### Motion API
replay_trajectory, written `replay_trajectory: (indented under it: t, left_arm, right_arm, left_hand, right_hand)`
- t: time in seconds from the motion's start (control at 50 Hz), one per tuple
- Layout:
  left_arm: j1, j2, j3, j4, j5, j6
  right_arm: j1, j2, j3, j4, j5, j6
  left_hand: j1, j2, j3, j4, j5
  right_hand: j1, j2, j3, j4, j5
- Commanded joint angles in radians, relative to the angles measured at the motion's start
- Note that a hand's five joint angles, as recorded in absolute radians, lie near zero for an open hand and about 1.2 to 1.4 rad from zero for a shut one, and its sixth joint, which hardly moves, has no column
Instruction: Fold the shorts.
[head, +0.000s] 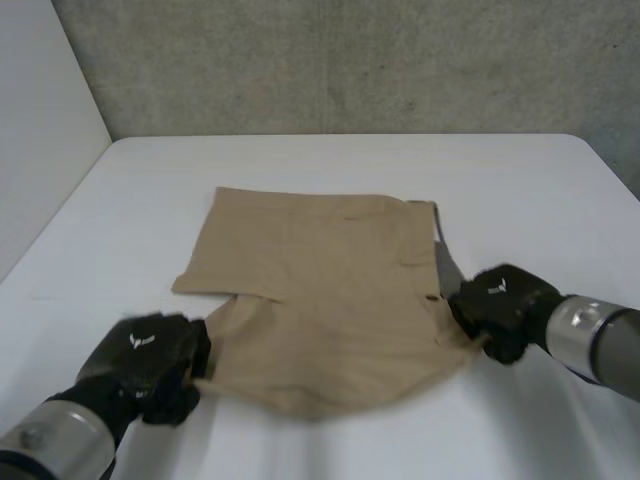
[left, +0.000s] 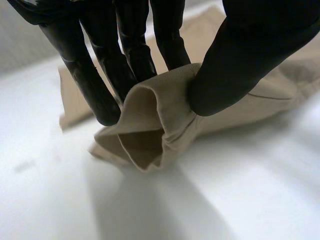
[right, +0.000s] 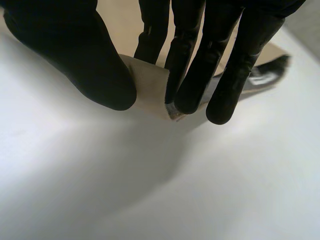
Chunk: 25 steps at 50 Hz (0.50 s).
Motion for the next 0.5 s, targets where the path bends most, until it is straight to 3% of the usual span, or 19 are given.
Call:
replay_trajectory:
  t: [0.02,0.14,0.2,0.28,0.34,0.42,0.5]
  left_arm:
    - [0.065,0.078,0.075,-0.354,0.132,-0.004]
    - [0.165,0.140,0.100,-0.515,0.379,-0.009]
    - [0.257,0.140,0.103,-0.485,0.443,-0.001]
    - [0.340,0.082,0.115,-0.355,0.457,0.002]
    - [0.343,-0.007,0.152,-0.234,0.448,-0.003]
    - [0.291,-0.167,0.256,-0.083,0.434,-0.012]
    - [0.208,-0.426,0.481,0.018,0.333,-0.024]
  right_arm:
    - [-0.121,-0.166,0.078,0.382,-0.020,-0.288]
    - [-0.235,-0.251,0.099,0.447,-0.120,-0.392]
    - [-0.276,-0.251,0.093,0.441,-0.181,-0.386]
    - [-0.296,-0.241,0.075,0.403,-0.249,-0.327]
    - [-0.289,-0.193,0.050,0.297,-0.258,-0.209]
    - [-0.237,-0.072,-0.048,0.151,-0.223,-0.029]
    - [-0.157,0.018,-0.137,0.057,-0.132,0.089]
  left_hand:
    - [0.254,0.200,0.211,0.191,0.253]
    - [0.254,0.200,0.211,0.191,0.253]
    - [0.254,0.200,0.211,0.191,0.253]
    - [0.254,0.200,0.211,0.191,0.253]
    - [0.254,0.200,0.211,0.191,0.253]
    - [0.254,0.200,0.211,0.191,0.253]
    - [0.254,0.200,0.211,0.191,0.253]
  right_hand:
    - [0.437,0.218,0.219,0.205,0.227]
    - [0.437,0.218,0.219,0.205,0.227]
    - [0.437,0.218,0.219,0.205,0.227]
    - [0.437,0.218,0.219,0.205,0.227]
    - [0.437,0.218,0.219,0.205,0.227]
    - [0.437,0.218,0.219,0.205,0.227]
    - [0.437,0.218,0.219,0.205,0.227]
